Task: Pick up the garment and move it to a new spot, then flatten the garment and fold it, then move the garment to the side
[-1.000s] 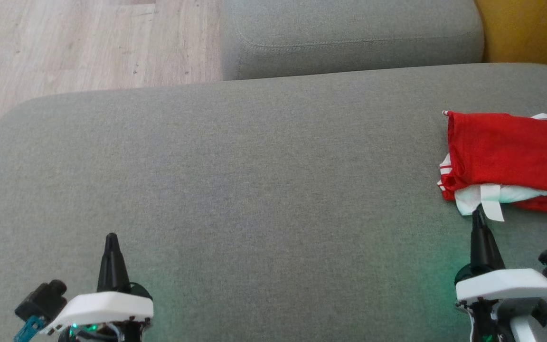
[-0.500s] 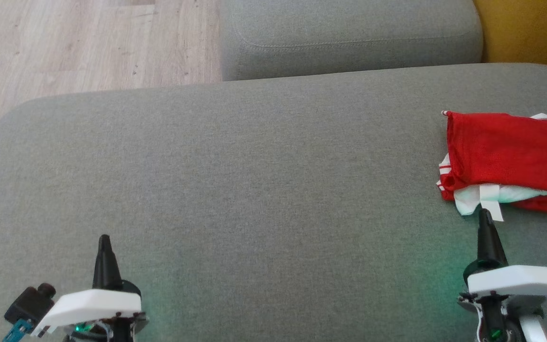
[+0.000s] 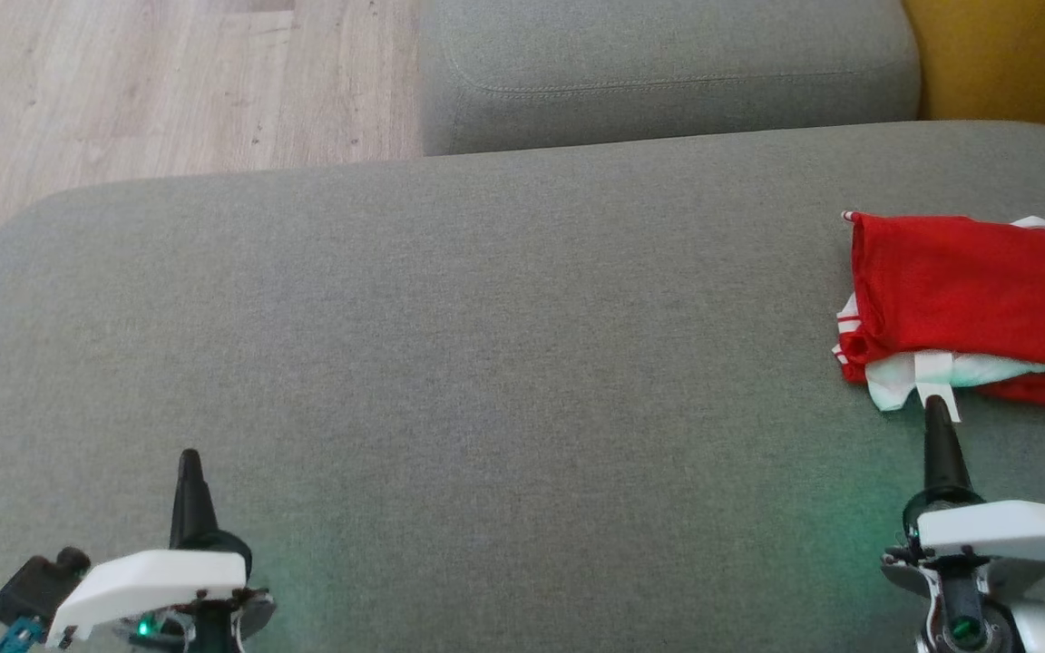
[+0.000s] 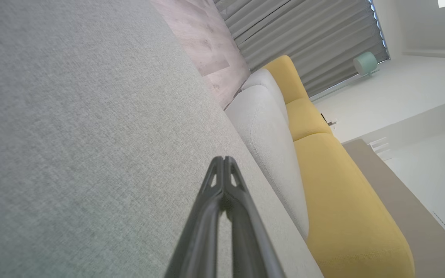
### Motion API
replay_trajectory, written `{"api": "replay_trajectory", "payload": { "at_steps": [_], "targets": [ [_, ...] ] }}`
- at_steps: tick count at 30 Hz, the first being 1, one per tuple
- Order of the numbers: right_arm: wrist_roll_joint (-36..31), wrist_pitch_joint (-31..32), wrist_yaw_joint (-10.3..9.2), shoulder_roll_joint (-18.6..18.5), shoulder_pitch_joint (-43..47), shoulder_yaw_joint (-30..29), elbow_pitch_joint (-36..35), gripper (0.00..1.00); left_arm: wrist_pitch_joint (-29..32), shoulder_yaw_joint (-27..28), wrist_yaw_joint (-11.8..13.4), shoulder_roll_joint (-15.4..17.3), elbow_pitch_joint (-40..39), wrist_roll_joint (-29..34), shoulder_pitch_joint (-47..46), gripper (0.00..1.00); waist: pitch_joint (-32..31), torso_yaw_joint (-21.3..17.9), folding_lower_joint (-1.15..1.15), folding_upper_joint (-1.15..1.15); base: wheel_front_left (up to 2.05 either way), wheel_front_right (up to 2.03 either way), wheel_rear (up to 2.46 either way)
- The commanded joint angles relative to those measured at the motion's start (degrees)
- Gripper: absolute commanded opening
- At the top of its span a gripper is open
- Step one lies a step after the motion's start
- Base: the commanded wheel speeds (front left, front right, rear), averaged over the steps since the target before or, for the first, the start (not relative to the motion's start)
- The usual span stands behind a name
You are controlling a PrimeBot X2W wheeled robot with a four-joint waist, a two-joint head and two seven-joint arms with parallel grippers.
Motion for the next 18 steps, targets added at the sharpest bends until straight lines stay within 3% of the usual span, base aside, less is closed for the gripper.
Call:
{"api": "replay_trajectory", "payload": {
  "at_steps": [1, 18],
  "targets": [
    [1.94, 0.4, 0.08, -0.72, -3.02, 0.42, -2.22, 0.0, 0.41, 1.73, -0.54, 0.19, -2.05, -1.58, -3.04, 0.0, -0.01, -0.01, 0.0, 0.0, 0.0, 0.0, 0.0],
    [12.72, 3.06, 0.1, -0.74, -3.51, -0.6, -2.55, 0.0, 3.11, 3.5, -1.18, 0.23, -2.3, -11.09, -3.41, 0.0, -0.11, -0.13, 0.0, 0.0, 0.0, 0.0, 0.0]
  ]
}}
